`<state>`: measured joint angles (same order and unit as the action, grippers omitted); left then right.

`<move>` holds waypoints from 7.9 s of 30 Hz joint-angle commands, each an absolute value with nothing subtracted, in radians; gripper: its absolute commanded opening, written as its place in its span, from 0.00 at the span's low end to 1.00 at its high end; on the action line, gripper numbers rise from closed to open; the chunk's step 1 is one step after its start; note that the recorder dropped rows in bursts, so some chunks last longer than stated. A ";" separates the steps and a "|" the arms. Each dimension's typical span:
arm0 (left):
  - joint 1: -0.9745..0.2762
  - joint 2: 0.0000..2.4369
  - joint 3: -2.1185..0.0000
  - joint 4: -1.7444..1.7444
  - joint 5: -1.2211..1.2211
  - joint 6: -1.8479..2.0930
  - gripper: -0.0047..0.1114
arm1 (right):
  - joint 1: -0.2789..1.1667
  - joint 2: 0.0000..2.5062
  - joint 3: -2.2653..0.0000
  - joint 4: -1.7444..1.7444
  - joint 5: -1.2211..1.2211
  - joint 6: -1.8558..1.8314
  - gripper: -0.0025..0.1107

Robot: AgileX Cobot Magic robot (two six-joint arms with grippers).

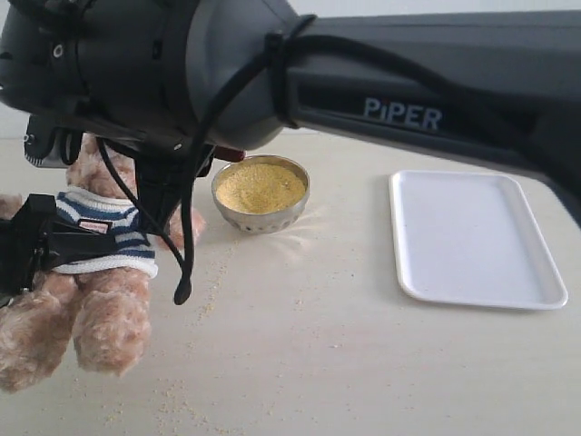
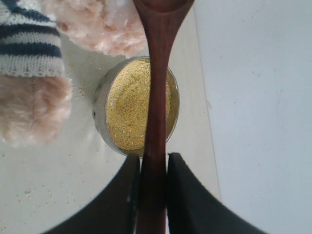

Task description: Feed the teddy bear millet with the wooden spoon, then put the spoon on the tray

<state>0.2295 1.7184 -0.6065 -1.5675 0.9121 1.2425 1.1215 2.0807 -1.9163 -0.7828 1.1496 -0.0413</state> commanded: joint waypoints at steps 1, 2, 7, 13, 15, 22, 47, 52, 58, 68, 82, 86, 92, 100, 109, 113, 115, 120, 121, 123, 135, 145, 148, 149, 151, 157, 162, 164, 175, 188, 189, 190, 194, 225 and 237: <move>0.223 1.719 -0.612 -1.587 0.942 1.253 0.08 | 1.137 2.083 -1.916 -0.808 1.180 -0.024 0.02; 0.223 1.719 -0.612 -1.589 0.942 1.253 0.08 | 1.139 2.083 -1.916 -0.812 1.180 -0.022 0.02; 0.223 1.719 -0.612 -1.590 0.940 1.253 0.08 | 1.149 2.095 -1.916 -0.865 1.199 -0.016 0.02; 0.223 1.719 -0.612 -1.590 0.942 1.251 0.08 | 1.167 2.096 -1.916 -0.886 1.198 0.012 0.02; 0.223 1.719 -0.612 -1.592 0.944 1.250 0.08 | 1.175 2.095 -1.916 -0.886 1.206 0.036 0.02; 0.223 1.719 -0.612 -1.590 0.956 1.250 0.08 | 1.177 2.104 -1.916 -0.883 1.214 0.063 0.02; 0.223 1.719 -0.612 -1.586 0.943 1.253 0.08 | 1.215 2.072 -1.916 -0.989 1.221 0.017 0.02; 0.223 1.719 -0.612 -1.582 0.937 1.253 0.08 | 1.217 2.070 -1.916 -0.997 1.221 0.011 0.02; 0.223 1.719 -0.612 -1.582 0.937 1.253 0.08 | 1.208 2.068 -1.916 -0.920 1.221 0.008 0.02; 0.223 1.719 -0.612 -1.584 0.932 1.253 0.08 | 0.972 1.963 -1.916 -0.410 1.210 -0.072 0.02; 0.223 1.719 -0.612 -1.578 0.907 1.253 0.08 | 0.729 2.059 -1.918 -0.326 1.221 -0.107 0.02; 0.223 1.719 -0.612 -1.573 0.923 1.249 0.08 | 0.729 2.118 -1.918 -0.358 1.221 -0.107 0.02; 0.223 1.719 -0.612 -1.573 0.938 1.249 0.08 | 0.729 2.201 -1.918 -0.486 1.221 -0.107 0.02; 0.223 1.719 -0.612 -1.573 0.938 1.249 0.08 | 0.731 2.243 -1.918 -0.502 1.123 -0.037 0.02; 0.223 1.719 -0.612 -1.573 0.938 1.249 0.08 | 0.742 2.245 -1.918 -0.509 1.090 -0.025 0.02; 0.223 1.719 -0.612 -1.573 0.938 1.249 0.08 | 0.749 2.245 -1.918 -0.547 1.096 -0.028 0.02; 0.223 1.719 -0.612 -1.573 0.938 1.249 0.08 | 0.758 2.245 -1.918 -0.584 1.096 -0.062 0.02; 0.223 1.719 -0.612 -1.573 0.938 1.249 0.08 | 0.803 2.245 -1.918 -0.693 1.080 -0.129 0.02; 0.223 1.719 -0.612 -1.573 0.938 1.249 0.08 | 0.814 2.245 -1.918 -0.727 1.080 -0.132 0.02; 0.223 1.719 -0.612 -1.573 0.938 1.249 0.08 | 0.833 2.245 -1.918 -0.796 1.082 -0.141 0.02; 0.223 1.719 -0.612 -1.573 0.938 1.249 0.08 | 0.849 2.245 -1.916 -0.852 1.131 -0.272 0.02; 0.223 1.719 -0.612 -1.573 0.938 1.249 0.08 | 0.849 2.322 -1.916 -0.846 1.148 -0.242 0.02; 0.223 1.719 -0.612 -1.584 0.938 1.249 0.08 | 0.849 2.326 -1.918 -0.860 1.148 -0.234 0.02; 0.223 1.719 -0.612 -1.589 0.938 1.249 0.08 | 0.849 2.326 -1.918 -0.860 1.148 -0.234 0.02; 0.223 1.719 -0.612 -1.589 0.938 1.249 0.08 | 0.849 2.326 -1.918 -0.860 1.148 -0.232 0.02; 0.223 1.719 -0.612 -1.588 0.919 1.256 0.08 | 0.849 2.324 -1.918 -0.790 1.151 -0.189 0.02; 0.223 1.719 -0.612 -1.581 0.916 1.256 0.08 | 0.849 2.324 -1.918 -0.721 1.151 -0.177 0.02; 0.223 1.719 -0.612 -1.580 0.915 1.262 0.08 | 0.849 2.322 -1.918 -0.723 1.159 -0.162 0.02; 0.223 1.719 -0.612 -1.580 0.908 1.264 0.08 | 0.849 2.322 -1.918 -0.725 1.167 -0.034 0.02; 0.223 1.719 -0.612 -1.580 0.907 1.275 0.08 | 0.847 2.313 -1.918 -0.668 1.173 0.019 0.02; 0.223 1.719 -0.612 -1.580 0.904 1.275 0.08 | 0.847 2.304 -1.918 -0.658 1.173 0.019 0.02; 0.223 1.719 -0.612 -1.580 0.904 1.275 0.08 | 0.847 2.300 -1.918 -0.658 1.173 0.019 0.02; 0.223 1.719 -0.612 -1.580 0.904 1.275 0.08 | 0.847 2.265 -1.918 -0.658 1.166 0.019 0.02; 0.223 1.719 -0.612 -1.551 0.889 1.273 0.08 | 0.847 2.024 -1.918 -0.322 1.221 -0.060 0.02; 0.223 1.719 -0.612 -1.582 0.885 1.273 0.08 | 0.847 1.909 -1.918 -0.135 1.221 -0.060 0.02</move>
<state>0.2295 1.7184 -0.6065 -1.5631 0.8665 1.2671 0.8481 1.9419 -1.9163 -0.1644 1.2199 -0.0510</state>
